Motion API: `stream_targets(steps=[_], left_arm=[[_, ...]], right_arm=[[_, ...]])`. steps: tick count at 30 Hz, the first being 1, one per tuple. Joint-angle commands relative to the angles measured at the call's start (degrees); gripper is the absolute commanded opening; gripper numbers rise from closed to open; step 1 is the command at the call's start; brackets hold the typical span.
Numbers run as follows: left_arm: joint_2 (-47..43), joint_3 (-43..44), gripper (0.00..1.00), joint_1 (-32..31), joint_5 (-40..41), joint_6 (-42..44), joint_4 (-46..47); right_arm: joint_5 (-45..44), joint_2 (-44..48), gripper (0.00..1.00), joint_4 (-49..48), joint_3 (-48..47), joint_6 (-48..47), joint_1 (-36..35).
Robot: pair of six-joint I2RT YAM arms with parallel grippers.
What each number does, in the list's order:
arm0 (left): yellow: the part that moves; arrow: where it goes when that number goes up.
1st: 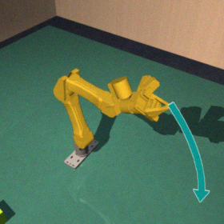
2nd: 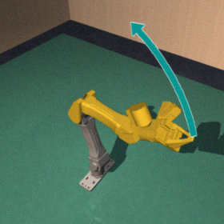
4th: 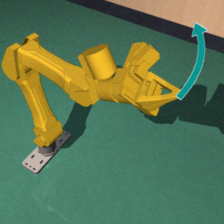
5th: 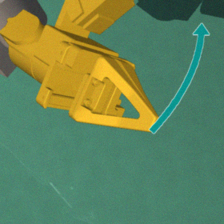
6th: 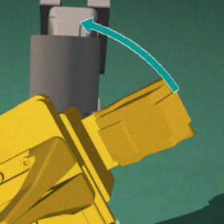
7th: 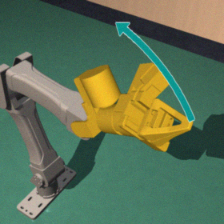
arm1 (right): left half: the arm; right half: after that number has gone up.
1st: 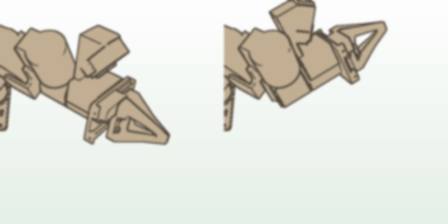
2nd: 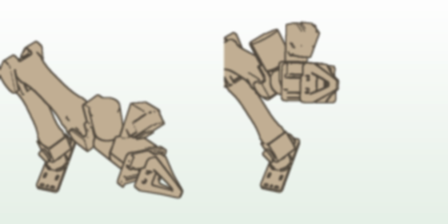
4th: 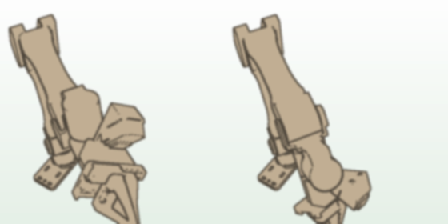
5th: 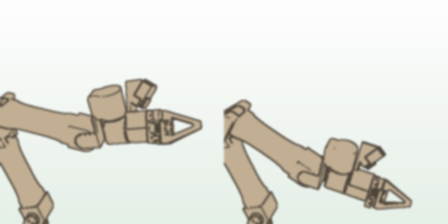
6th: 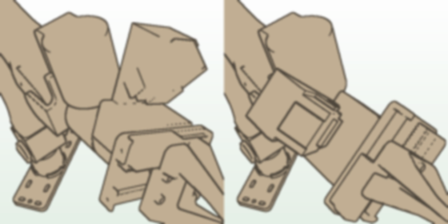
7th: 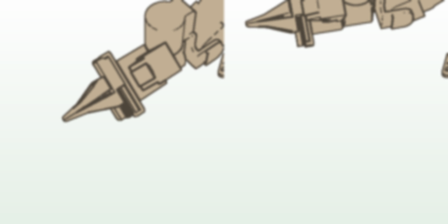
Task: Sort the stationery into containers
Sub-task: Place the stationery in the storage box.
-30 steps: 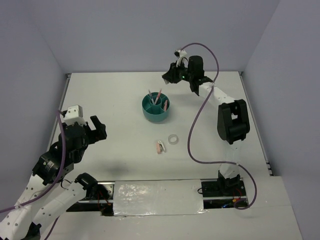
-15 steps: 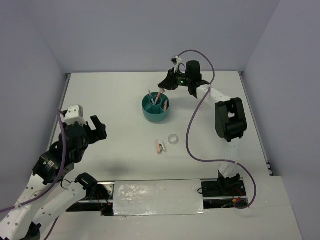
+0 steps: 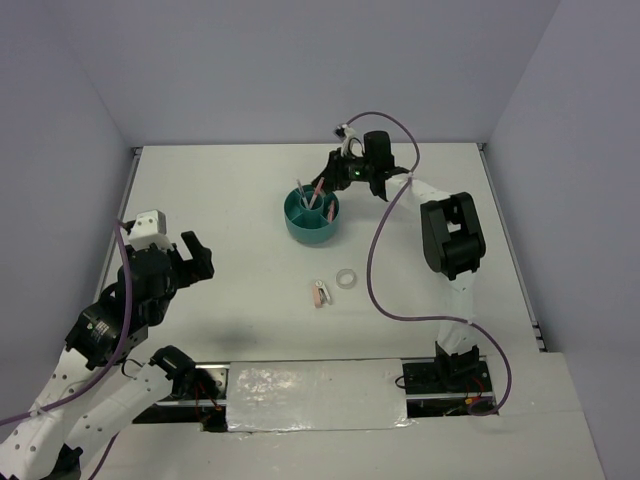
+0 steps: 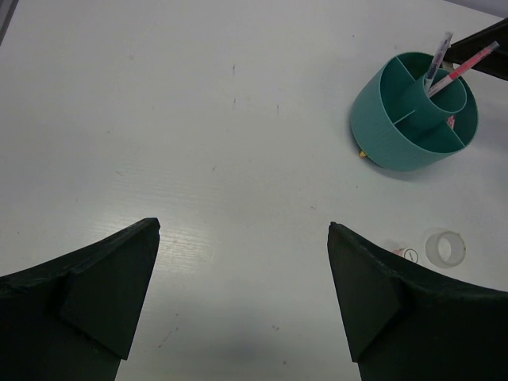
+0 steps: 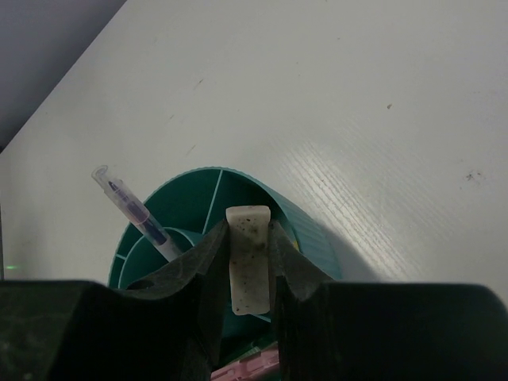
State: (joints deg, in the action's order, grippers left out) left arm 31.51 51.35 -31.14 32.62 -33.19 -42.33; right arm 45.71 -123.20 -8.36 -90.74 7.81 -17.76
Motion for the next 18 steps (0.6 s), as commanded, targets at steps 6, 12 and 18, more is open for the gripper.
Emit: stream_targets(steps=[6, 12, 18], left_arm=[[-0.66, -0.11, 0.99, 0.37, -0.54, 1.02, 2.25], [-0.66, -0.11, 0.99, 0.37, -0.54, 1.02, 2.34], [-0.48, -0.02, 0.99, 0.37, -0.63, 1.02, 2.34]], right_arm=[[0.6, 0.41, 0.49, -0.96, -2.25, -0.61, -0.61], [0.25, 1.46, 0.55, -0.08, -2.69, -1.05, -0.61], [-3.87, 6.46, 0.55, -0.51, -1.64, 0.36, 0.0]])
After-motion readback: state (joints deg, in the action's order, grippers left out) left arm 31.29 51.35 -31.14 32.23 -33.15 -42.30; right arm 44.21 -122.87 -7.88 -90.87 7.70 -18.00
